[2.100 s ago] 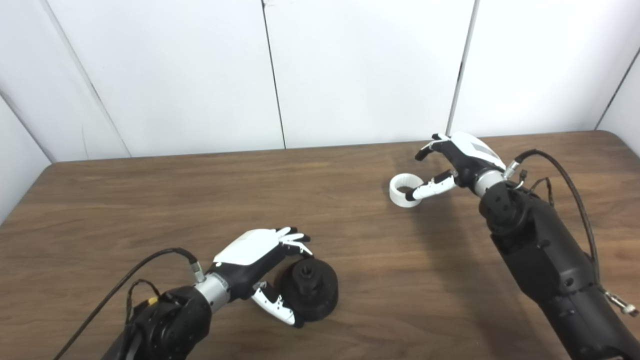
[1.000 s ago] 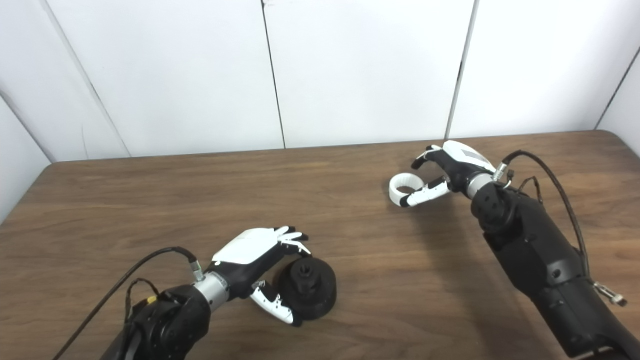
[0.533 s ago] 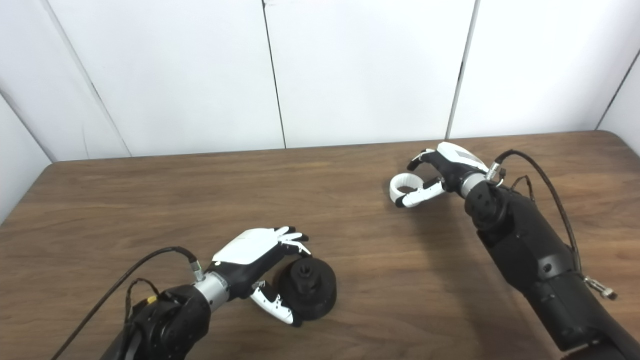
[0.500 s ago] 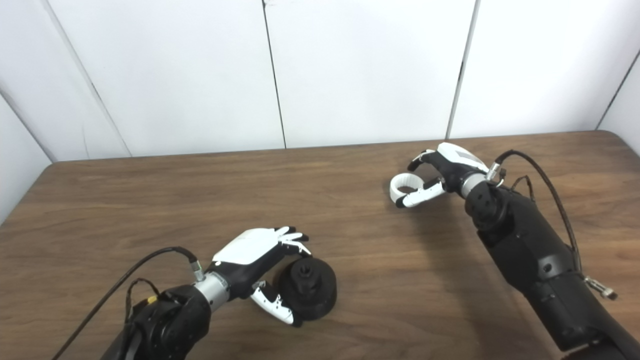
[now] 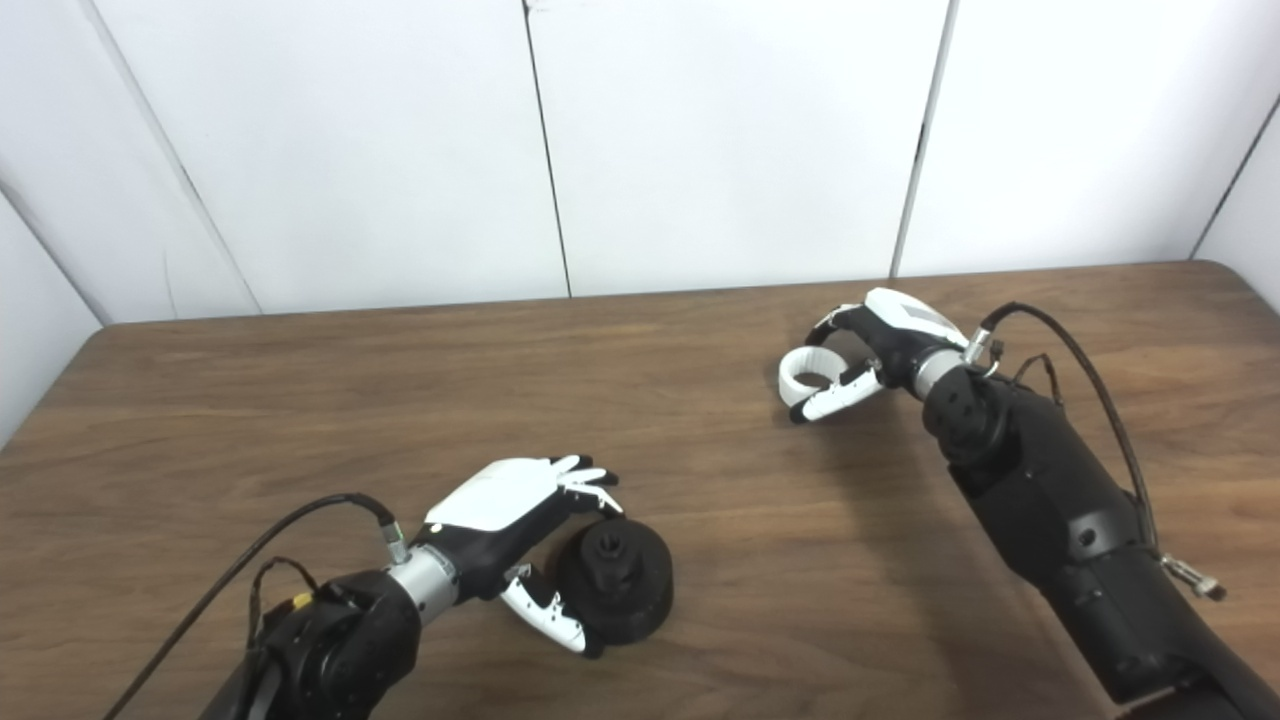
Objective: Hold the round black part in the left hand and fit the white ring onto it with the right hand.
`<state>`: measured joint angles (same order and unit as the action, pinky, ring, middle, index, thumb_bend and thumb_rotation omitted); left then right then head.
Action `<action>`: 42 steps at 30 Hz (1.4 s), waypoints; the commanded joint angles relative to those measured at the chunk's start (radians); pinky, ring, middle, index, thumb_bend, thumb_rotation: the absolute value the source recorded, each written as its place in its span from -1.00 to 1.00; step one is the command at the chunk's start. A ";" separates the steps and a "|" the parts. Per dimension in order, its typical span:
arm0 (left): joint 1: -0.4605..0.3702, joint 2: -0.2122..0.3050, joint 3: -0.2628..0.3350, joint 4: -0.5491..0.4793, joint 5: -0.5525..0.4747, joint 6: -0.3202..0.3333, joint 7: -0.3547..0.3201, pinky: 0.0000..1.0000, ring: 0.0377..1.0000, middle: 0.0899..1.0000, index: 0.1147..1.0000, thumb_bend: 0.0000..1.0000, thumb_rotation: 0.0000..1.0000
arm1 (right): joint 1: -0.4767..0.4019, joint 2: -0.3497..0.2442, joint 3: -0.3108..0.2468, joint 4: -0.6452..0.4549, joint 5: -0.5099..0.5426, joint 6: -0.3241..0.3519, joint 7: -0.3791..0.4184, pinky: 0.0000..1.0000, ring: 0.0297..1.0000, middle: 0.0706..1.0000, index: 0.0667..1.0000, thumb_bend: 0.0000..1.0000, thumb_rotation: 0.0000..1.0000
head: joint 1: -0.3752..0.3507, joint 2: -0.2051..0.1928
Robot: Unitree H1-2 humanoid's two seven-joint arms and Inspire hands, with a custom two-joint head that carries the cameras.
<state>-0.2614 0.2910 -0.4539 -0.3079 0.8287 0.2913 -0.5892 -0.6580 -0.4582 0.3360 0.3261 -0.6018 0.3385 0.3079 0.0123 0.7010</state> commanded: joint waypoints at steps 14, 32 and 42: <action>-0.035 0.005 0.018 -0.035 0.011 -0.012 0.003 1.00 1.00 0.88 0.34 0.96 -0.47 | -0.059 -0.003 -0.019 0.004 -0.003 -0.032 -0.035 0.90 1.00 0.87 0.47 0.62 -0.39 | 0.001 0.000; -0.035 0.006 0.018 -0.045 0.027 -0.015 -0.007 1.00 1.00 0.88 0.33 0.97 -0.45 | -0.048 0.001 -0.022 0.011 -0.004 -0.030 -0.059 0.82 0.98 0.82 0.43 0.40 -0.54 | 0.002 0.003; -0.037 0.003 0.020 -0.047 0.028 -0.015 -0.011 1.00 1.00 0.88 0.34 0.97 -0.47 | -0.041 0.006 -0.034 0.004 0.005 -0.026 -0.073 0.80 0.97 0.81 0.40 0.38 -0.58 | 0.003 0.004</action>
<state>-0.2611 0.2904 -0.4476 -0.3198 0.8516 0.2915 -0.6088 -0.6558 -0.4482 0.3210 0.3518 -0.5971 0.3335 0.2640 0.0153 0.7041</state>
